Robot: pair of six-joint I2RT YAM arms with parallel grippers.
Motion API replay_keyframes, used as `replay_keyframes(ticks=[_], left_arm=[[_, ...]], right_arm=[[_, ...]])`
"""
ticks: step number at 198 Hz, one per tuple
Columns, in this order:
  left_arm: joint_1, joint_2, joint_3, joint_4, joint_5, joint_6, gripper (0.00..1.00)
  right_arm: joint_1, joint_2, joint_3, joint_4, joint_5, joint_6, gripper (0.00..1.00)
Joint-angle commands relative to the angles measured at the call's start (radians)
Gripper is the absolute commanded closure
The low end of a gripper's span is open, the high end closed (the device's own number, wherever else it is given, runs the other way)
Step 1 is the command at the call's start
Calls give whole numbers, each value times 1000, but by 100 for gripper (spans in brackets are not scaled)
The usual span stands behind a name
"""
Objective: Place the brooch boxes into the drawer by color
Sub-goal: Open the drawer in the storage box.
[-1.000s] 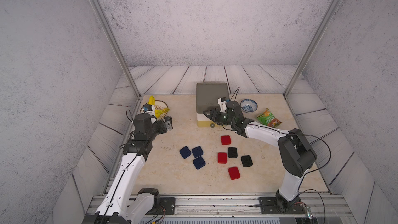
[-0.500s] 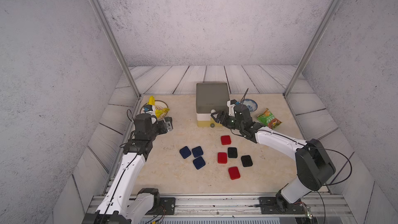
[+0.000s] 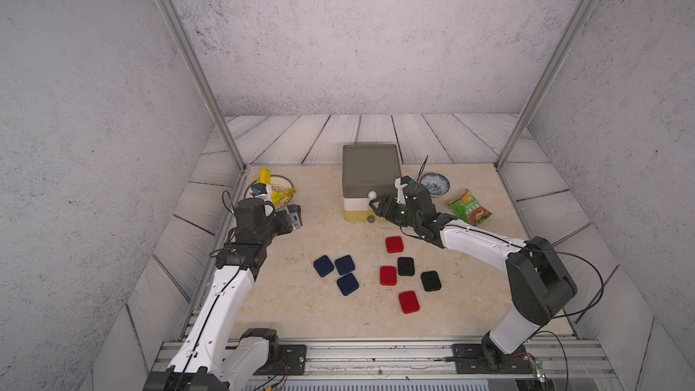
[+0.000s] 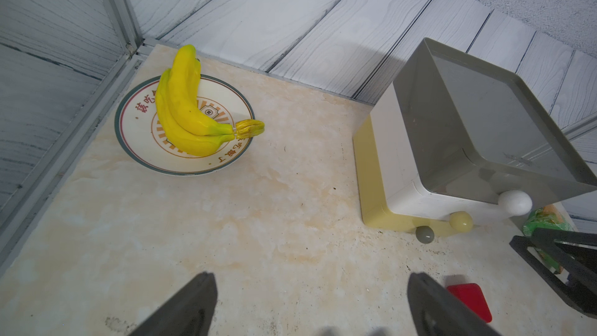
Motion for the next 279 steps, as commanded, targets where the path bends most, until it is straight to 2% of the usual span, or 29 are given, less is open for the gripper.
replay_keyframes(ticks=[1, 41, 101, 248, 279], left_arm=[[-7, 7, 7, -5, 6, -5, 2], [-6, 5, 7, -5, 9, -8, 2], [-6, 13, 8, -7, 13, -8, 2], [-7, 27, 10, -5, 28, -23, 2], [-6, 31, 13, -8, 30, -25, 2]], right_arm=[[0, 7, 51, 33, 25, -4, 37], [0, 11, 52, 67, 40, 22, 38], [0, 52, 66, 106, 44, 58, 44], [0, 116, 103, 187, 79, 151, 49], [0, 134, 103, 197, 80, 170, 53]])
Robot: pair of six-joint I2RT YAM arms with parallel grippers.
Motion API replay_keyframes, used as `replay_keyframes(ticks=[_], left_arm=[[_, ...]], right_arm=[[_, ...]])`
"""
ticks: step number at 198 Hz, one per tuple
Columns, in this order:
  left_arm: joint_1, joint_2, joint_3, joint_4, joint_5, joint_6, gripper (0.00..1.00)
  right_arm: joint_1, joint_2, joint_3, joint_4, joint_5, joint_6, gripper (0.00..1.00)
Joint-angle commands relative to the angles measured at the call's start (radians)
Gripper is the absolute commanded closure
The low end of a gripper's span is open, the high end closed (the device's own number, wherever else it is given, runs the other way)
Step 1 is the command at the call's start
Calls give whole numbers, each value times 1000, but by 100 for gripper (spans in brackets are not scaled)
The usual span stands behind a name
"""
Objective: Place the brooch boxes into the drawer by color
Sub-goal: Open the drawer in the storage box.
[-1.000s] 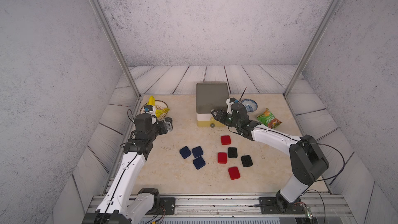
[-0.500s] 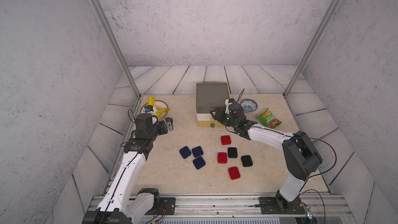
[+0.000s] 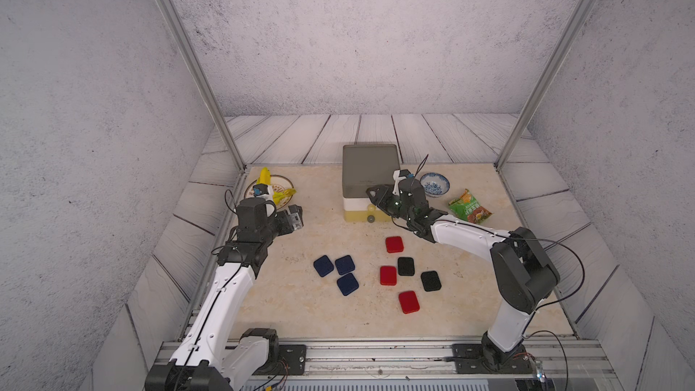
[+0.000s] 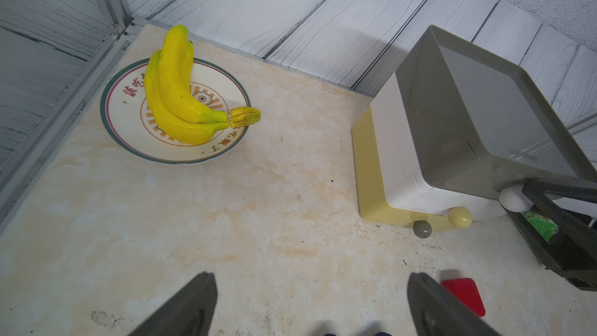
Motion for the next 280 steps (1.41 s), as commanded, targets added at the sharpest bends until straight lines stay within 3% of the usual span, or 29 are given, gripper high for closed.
replay_keyframes(ticks=[1, 42, 74, 189, 280], left_arm=[[-7, 4, 13, -2, 10, -2, 2], [-7, 1, 17, -9, 8, 1, 2], [-6, -4, 18, -14, 5, 1, 2], [-16, -10, 34, -86, 11, -47, 2], [-17, -48, 13, -122, -4, -50, 2]], right_arm=[[-2, 24, 31, 31, 23, 17, 53], [-4, 24, 18, 41, 34, 17, 72], [-2, 7, 12, 31, 34, 2, 78], [65, -207, -218, -7, 72, -18, 78], [152, -263, -297, -16, 101, -5, 78]])
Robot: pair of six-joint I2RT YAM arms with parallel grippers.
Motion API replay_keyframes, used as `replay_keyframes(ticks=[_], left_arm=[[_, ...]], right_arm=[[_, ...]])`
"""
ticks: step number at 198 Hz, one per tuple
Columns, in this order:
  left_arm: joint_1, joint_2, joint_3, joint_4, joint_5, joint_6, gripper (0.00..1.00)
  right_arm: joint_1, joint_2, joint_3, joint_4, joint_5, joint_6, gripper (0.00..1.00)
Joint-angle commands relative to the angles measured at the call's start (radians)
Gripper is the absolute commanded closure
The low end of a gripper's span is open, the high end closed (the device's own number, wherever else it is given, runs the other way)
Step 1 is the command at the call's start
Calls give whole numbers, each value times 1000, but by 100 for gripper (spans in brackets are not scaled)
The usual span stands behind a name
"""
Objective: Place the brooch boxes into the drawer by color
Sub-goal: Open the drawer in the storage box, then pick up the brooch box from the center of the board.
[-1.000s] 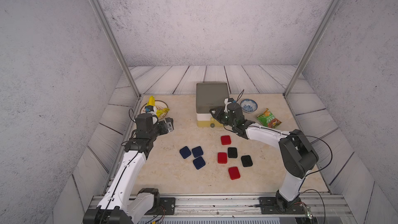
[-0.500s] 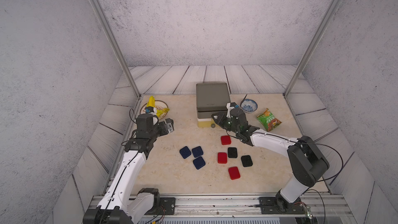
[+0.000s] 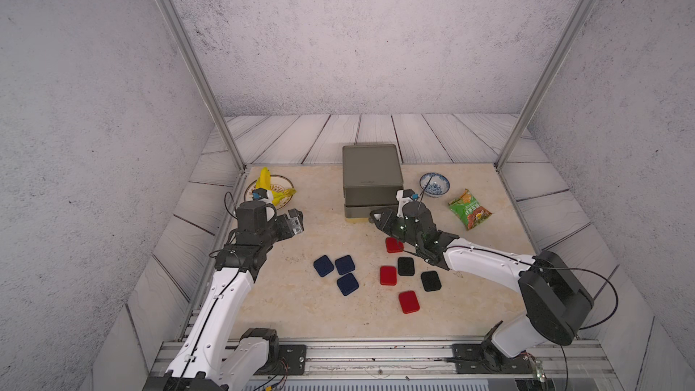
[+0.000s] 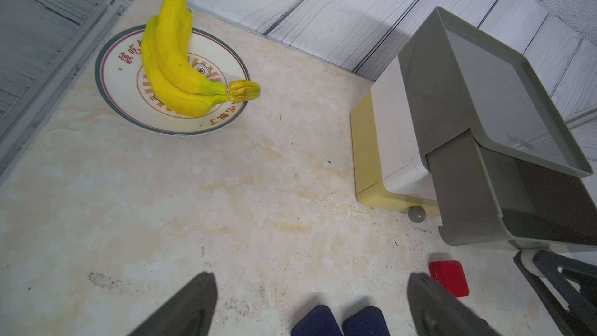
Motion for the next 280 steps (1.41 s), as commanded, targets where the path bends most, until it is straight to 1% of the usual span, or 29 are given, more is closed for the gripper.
replay_keyframes(ticks=[1, 55, 90, 133, 138, 144, 152, 156, 162, 172, 196, 218, 241, 261, 280], left_arm=[[-6, -4, 6, -19, -8, -3, 2], [-6, 1, 7, -25, -17, 8, 2], [-7, 1, 0, -22, -20, 9, 2], [-6, 17, 11, -51, -14, 1, 2], [-6, 17, 12, -57, -12, -3, 2], [-6, 18, 12, -62, -8, -8, 2], [-6, 19, 10, -69, -3, -16, 2], [-6, 19, 11, -74, -3, -20, 2], [-6, 21, 11, -82, -2, -23, 2], [-6, 22, 10, -100, -1, -27, 2], [-16, 25, 13, -153, -1, -31, 2], [-40, 39, 32, -219, -8, -28, 2], [-82, 97, 65, -307, -45, -33, 2], [-142, 171, 72, -348, -51, -52, 2], [-206, 238, 63, -360, -70, -91, 2]], right_arm=[[26, -24, -22, -23, 18, -1, 78], [42, -32, -37, -33, 21, 4, 76], [44, -45, -50, -40, 26, 4, 74], [44, -57, -65, -52, -5, 1, 71], [44, -57, -67, -53, -7, 0, 69], [44, -60, -68, -52, -8, -1, 64], [44, -64, -70, -52, -10, -6, 55], [44, -66, -70, -55, -11, -7, 47], [44, -68, -70, -57, -13, -13, 39], [44, -77, -66, -63, -17, -25, 29], [43, -106, -67, -73, -14, -41, 19], [44, -147, -67, -100, -17, -64, 16], [46, -213, -69, -172, -20, -112, 15], [48, -293, -83, -265, -3, -177, 15], [52, -383, -104, -371, 38, -246, 15]])
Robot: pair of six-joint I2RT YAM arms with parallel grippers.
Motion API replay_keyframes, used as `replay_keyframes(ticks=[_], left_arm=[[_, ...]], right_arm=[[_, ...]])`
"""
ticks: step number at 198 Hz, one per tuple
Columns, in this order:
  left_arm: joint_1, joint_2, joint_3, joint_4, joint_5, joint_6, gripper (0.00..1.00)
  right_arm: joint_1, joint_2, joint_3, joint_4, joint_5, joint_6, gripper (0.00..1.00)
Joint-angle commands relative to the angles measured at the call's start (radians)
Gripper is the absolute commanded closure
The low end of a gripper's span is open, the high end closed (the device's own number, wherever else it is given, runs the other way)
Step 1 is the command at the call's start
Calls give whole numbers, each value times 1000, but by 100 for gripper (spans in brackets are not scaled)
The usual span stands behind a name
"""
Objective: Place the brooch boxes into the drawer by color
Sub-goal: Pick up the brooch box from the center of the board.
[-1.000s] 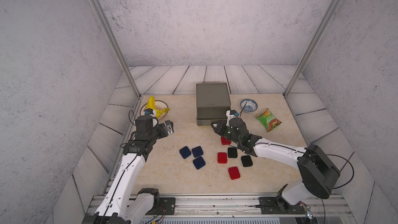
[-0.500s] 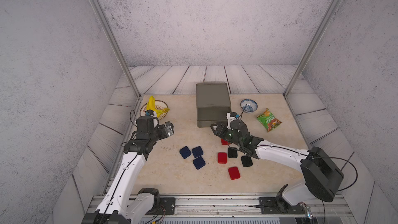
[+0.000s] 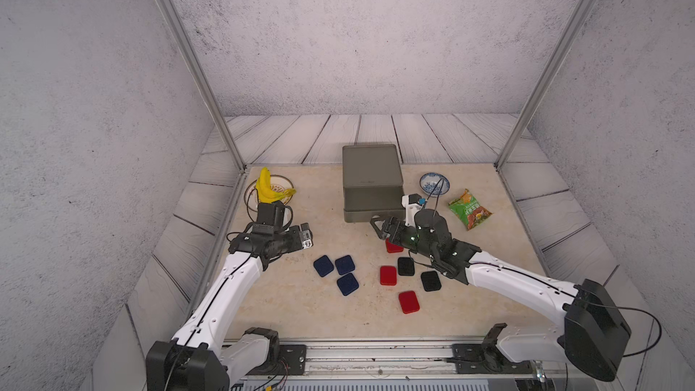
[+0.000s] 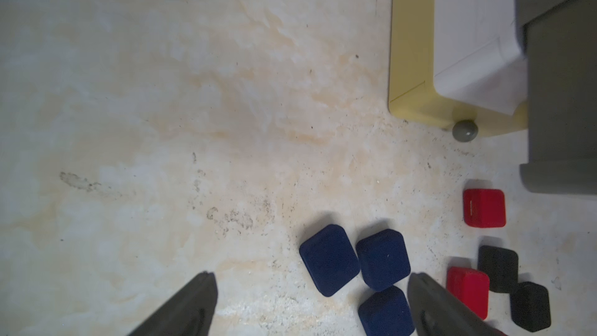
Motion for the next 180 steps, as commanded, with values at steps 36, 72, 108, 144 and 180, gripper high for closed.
replay_keyframes(ticks=[36, 72, 108, 144, 180], left_arm=[[-163, 218, 26, -78, -88, -118, 2], [-184, 344, 94, -122, -123, -164, 2], [-187, 392, 119, -119, -120, -205, 2], [-200, 446, 152, -110, -109, -220, 2], [-211, 492, 163, -109, -112, -222, 2]], right_arm=[[9, -259, -94, -299, 109, -212, 15], [8, -353, -156, -337, 141, -237, 15], [8, -415, -212, -336, 154, -244, 15], [7, -417, -206, -364, 146, -272, 14], [6, -412, -204, -371, 136, -282, 14]])
